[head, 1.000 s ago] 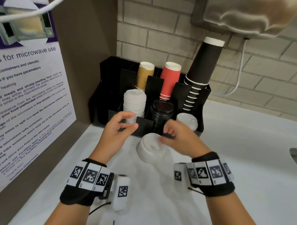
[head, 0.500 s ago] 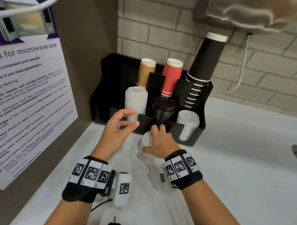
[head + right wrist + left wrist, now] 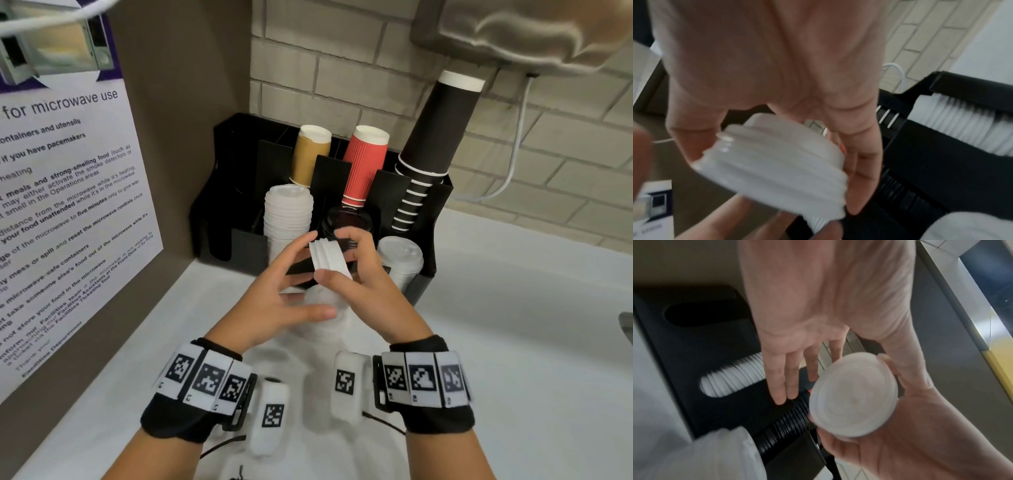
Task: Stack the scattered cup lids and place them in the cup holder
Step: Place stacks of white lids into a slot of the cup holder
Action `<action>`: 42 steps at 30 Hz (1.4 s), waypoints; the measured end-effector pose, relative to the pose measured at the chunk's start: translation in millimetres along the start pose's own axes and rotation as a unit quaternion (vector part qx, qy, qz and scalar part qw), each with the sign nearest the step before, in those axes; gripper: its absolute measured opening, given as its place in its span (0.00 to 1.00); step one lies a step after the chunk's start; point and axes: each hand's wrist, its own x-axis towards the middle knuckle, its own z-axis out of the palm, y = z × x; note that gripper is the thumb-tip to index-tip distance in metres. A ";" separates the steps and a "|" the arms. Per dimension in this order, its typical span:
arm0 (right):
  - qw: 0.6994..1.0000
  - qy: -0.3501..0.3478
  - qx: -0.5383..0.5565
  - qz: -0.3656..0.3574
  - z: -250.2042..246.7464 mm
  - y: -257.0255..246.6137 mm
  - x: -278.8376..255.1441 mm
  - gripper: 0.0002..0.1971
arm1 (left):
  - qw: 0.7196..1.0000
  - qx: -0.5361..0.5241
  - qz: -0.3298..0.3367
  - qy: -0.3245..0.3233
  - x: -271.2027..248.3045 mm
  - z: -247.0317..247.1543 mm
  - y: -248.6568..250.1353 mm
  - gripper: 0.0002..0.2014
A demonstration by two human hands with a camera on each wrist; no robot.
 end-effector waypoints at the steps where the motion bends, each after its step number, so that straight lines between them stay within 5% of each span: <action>1: 0.999 -0.015 0.028 -0.004 1.0 -2.1 -2.6 0.30 | 1.000 -0.010 0.010 0.002 -0.2 3.7 1.1 0.48; 7: 0.990 -0.065 0.121 -0.012 -7.1 2.9 -12.9 0.30 | 0.999 -0.029 0.036 0.026 -5.2 3.7 4.9 0.45; 32: 0.992 0.002 0.112 -0.066 -7.7 13.8 -20.8 0.28 | 1.000 0.015 0.021 0.007 0.2 10.6 3.3 0.49; 37: 0.981 0.129 0.100 -0.107 -40.8 9.2 -5.5 0.25 | 0.998 0.008 0.016 0.068 -0.3 -0.2 5.4 0.39; 40: 0.967 0.224 0.007 -0.125 -81.0 12.5 15.1 0.24 | 0.991 0.001 0.021 0.129 1.2 -7.9 7.5 0.29; 42: 0.968 0.221 -0.075 -0.094 -102.3 20.9 29.5 0.25 | 0.988 0.000 0.025 0.152 2.2 -10.3 7.0 0.24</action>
